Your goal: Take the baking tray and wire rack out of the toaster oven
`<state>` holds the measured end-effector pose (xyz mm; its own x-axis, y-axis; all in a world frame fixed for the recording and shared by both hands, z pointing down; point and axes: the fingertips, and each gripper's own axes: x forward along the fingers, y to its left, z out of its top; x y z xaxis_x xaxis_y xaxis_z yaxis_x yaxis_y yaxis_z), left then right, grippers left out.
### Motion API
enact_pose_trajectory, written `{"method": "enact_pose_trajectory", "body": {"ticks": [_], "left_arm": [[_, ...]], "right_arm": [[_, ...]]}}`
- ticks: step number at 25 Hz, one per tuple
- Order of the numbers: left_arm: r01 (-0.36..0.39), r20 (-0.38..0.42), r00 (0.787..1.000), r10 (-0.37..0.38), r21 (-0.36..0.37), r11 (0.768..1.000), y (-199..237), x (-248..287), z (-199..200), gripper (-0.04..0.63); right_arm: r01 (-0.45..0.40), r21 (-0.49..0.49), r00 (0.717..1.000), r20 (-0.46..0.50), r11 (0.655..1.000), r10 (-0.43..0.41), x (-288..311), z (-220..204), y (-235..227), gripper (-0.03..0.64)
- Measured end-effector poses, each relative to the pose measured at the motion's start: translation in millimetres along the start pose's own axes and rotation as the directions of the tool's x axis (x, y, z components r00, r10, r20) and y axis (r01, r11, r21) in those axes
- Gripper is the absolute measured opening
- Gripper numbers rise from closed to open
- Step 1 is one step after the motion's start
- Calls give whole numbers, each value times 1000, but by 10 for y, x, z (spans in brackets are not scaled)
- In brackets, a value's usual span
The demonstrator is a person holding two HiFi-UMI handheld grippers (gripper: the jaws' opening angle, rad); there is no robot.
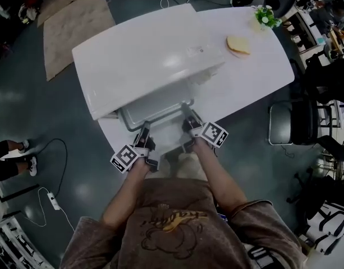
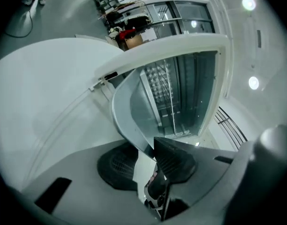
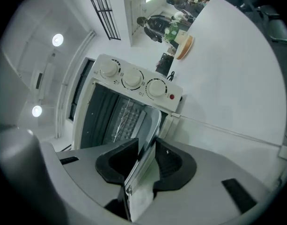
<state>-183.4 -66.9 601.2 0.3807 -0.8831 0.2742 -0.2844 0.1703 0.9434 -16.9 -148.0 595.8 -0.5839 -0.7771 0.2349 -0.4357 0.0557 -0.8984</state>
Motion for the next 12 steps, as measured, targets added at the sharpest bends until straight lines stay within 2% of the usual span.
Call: {"method": "enact_pose_trajectory", "body": {"ticks": [4,8,12], "left_arm": [[14,-62,998,-13,7,1000,-27,-168,-213,100],[33,-83,996,-35,-23,999,-73,-322,-332,98],[20,-109,994,-26,-58,998,-50,-426,-438,95]], "right_arm": [[-11,33,999,44,999,10,-293,-55,-26,107],[-17,45,997,77,999,13,-512,-111,7,107],[-50,-7,993,110,999,51,-662,-100,60,107]]}}
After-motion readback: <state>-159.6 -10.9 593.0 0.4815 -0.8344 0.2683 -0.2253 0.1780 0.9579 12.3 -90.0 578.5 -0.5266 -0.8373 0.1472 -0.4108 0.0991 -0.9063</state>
